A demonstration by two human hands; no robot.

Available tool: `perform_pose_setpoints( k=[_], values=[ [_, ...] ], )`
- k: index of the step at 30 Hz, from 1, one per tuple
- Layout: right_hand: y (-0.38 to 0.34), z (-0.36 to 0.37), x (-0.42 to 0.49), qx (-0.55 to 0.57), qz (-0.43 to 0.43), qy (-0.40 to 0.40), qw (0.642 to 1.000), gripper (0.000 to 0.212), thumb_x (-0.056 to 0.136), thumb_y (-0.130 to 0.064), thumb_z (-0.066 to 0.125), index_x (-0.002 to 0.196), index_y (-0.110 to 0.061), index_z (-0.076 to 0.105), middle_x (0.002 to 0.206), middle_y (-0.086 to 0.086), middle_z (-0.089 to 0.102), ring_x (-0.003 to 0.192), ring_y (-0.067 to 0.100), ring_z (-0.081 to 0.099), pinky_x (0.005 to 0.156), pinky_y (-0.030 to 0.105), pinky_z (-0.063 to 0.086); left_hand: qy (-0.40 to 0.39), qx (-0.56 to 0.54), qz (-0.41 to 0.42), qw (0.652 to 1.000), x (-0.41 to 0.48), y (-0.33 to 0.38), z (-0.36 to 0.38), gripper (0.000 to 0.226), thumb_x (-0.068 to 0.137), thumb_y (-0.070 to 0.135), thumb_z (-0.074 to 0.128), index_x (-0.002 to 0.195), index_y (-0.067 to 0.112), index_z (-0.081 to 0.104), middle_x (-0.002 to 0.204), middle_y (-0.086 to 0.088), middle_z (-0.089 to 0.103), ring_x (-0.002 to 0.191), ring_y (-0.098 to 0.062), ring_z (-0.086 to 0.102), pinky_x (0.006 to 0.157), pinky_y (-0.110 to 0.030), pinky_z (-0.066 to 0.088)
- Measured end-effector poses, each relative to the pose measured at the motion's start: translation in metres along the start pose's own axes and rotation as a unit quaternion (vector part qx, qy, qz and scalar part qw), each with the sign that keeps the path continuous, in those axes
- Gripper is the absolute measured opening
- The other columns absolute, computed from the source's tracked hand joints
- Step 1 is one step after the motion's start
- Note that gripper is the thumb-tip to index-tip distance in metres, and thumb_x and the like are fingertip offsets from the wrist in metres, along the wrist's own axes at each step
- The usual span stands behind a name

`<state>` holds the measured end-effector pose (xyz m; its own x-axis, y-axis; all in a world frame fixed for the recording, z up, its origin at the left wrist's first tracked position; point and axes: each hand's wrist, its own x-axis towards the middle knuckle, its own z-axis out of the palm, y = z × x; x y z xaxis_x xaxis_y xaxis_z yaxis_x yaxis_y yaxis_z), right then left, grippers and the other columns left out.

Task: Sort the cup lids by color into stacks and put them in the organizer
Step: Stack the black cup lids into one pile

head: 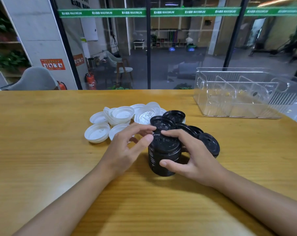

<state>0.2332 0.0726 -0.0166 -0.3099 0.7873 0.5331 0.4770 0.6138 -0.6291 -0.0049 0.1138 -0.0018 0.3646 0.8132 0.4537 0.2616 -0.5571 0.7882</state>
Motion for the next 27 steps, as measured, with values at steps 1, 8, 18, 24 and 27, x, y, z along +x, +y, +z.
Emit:
perform_pose_setpoints(
  k=[1,8,18,24,27],
  values=[
    [-0.001,0.0,0.0,0.0,0.001,0.0,1.0,0.067,0.087,-0.045,0.083,0.143,-0.022,0.056,0.138,-0.016,0.062,0.131,0.011,0.062,0.105,0.032,0.053,-0.011,-0.016,0.001,1.0,-0.002,0.003,0.001,0.035,0.093,0.045,0.063,0.124,0.031,0.074,0.12,0.011,0.073,0.119,-0.017,0.067,0.093,-0.03,0.054],
    [-0.007,-0.007,-0.007,0.005,0.007,0.013,1.0,0.073,0.083,-0.037,0.087,0.148,-0.023,0.057,0.145,-0.018,0.062,0.135,0.006,0.059,0.104,0.021,0.051,-0.025,-0.016,0.017,0.999,-0.004,0.006,0.011,0.055,0.078,0.054,0.081,0.128,0.035,0.071,0.122,0.016,0.068,0.118,-0.015,0.066,0.091,-0.032,0.058],
    [-0.009,-0.027,-0.034,-0.027,0.036,0.023,0.999,0.074,0.082,-0.041,0.088,0.146,-0.024,0.056,0.141,-0.018,0.061,0.134,0.009,0.059,0.106,0.033,0.054,-0.039,0.038,0.095,0.994,-0.008,0.012,0.038,0.058,0.093,0.058,0.067,0.142,0.025,0.065,0.129,0.016,0.066,0.124,-0.013,0.064,0.096,-0.027,0.055],
    [-0.009,-0.034,-0.053,-0.032,0.042,0.032,0.998,0.072,0.082,-0.046,0.087,0.143,-0.026,0.054,0.137,-0.014,0.06,0.132,0.015,0.06,0.103,0.036,0.055,0.044,0.202,0.166,0.964,0.009,-0.003,0.034,0.034,0.099,0.023,0.068,0.133,0.016,0.067,0.128,0.006,0.065,0.124,-0.009,0.061,0.107,-0.022,0.045],
    [-0.01,-0.037,-0.053,-0.048,0.038,0.023,0.998,0.071,0.081,-0.05,0.085,0.139,-0.027,0.052,0.135,-0.015,0.059,0.129,0.014,0.06,0.104,0.031,0.052,0.043,0.321,0.207,0.923,0.026,-0.02,0.031,0.037,0.095,0.017,0.071,0.132,0.014,0.07,0.125,0.0,0.07,0.12,-0.018,0.064,0.107,-0.029,0.045]
  ],
)
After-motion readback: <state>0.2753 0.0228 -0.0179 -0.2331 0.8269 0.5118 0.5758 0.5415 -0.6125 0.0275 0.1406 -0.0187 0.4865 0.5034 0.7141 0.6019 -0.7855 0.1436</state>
